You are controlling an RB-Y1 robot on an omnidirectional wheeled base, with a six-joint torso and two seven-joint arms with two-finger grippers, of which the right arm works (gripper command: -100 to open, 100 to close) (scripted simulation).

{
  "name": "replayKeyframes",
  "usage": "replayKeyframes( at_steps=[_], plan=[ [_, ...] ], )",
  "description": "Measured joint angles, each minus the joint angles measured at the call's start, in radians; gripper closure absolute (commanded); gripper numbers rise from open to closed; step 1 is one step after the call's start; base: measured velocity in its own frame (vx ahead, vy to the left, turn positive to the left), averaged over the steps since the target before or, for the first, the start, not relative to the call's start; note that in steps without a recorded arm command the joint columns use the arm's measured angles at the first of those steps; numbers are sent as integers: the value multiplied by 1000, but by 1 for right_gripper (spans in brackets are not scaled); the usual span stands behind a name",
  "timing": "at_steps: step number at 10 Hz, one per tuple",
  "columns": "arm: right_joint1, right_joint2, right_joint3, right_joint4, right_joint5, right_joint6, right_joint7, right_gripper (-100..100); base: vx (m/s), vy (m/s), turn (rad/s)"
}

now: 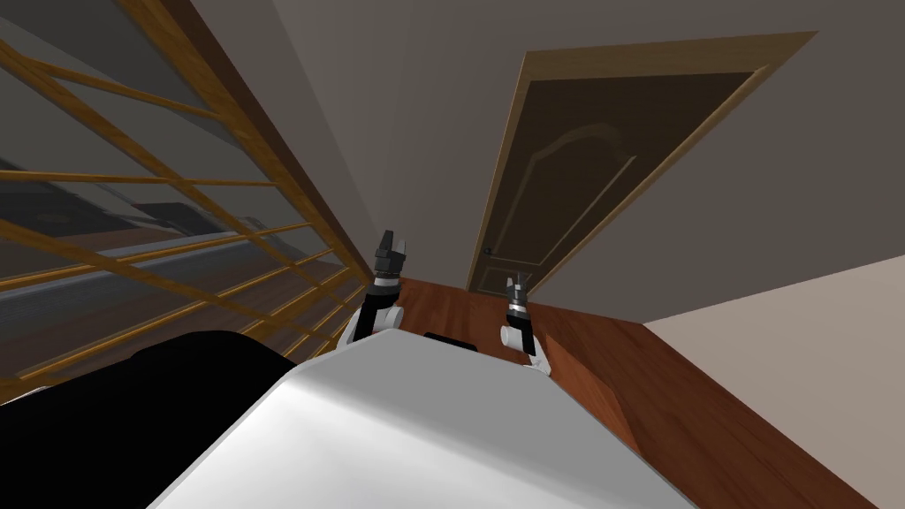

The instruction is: Pull the door open

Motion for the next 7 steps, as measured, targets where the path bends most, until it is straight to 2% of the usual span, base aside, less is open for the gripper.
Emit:
replayKeyframes(
  at_steps=[3, 7],
  plan=[
    [-21, -5, -3, 55, 1, 2, 0, -100, 52, -3, 26],
    [-70, -14, -11, 158, 0, -12, -1, -100, 48, -8, 33]
  ],
)
